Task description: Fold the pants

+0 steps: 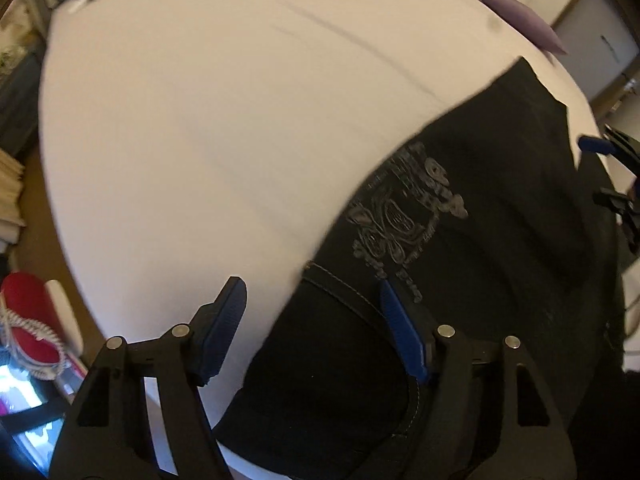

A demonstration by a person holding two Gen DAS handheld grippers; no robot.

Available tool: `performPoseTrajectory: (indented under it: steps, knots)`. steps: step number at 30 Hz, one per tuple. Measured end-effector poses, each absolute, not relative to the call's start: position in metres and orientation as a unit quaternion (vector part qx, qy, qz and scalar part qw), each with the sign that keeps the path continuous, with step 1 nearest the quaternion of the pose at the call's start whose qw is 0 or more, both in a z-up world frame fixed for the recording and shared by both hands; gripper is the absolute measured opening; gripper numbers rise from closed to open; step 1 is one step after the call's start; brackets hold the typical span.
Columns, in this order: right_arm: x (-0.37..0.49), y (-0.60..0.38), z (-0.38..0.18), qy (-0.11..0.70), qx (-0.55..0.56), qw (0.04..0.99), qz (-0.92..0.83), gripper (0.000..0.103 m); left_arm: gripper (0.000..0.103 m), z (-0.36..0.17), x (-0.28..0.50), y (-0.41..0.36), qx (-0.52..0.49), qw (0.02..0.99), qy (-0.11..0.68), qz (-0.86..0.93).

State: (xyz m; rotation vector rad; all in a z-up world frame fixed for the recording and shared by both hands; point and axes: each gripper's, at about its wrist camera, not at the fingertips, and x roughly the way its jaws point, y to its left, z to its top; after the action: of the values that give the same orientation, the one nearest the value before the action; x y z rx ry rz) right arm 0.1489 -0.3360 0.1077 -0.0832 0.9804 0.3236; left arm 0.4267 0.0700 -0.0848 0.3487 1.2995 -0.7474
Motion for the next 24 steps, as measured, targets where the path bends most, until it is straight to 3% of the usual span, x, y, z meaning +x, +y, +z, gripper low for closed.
performPoseTrajectory:
  steps: [2, 9, 24]
  knots:
    - [0.152, -0.33, 0.105, 0.472, -0.046, 0.865, 0.162, 0.066, 0.059, -0.09, 0.434, 0.071, 0.149, 0.705, 0.6, -0.348]
    - [0.151, -0.318, 0.103, 0.475, -0.057, 0.858, 0.186, 0.063, 0.011, -0.099, 0.462, 0.079, 0.107, 0.687, 0.635, -0.336]
    - [0.213, -0.275, 0.127, 0.429, -0.125, 0.856, 0.261, 0.061, 0.007, -0.019, 0.345, 0.085, 0.143, 0.777, 0.514, -0.335]
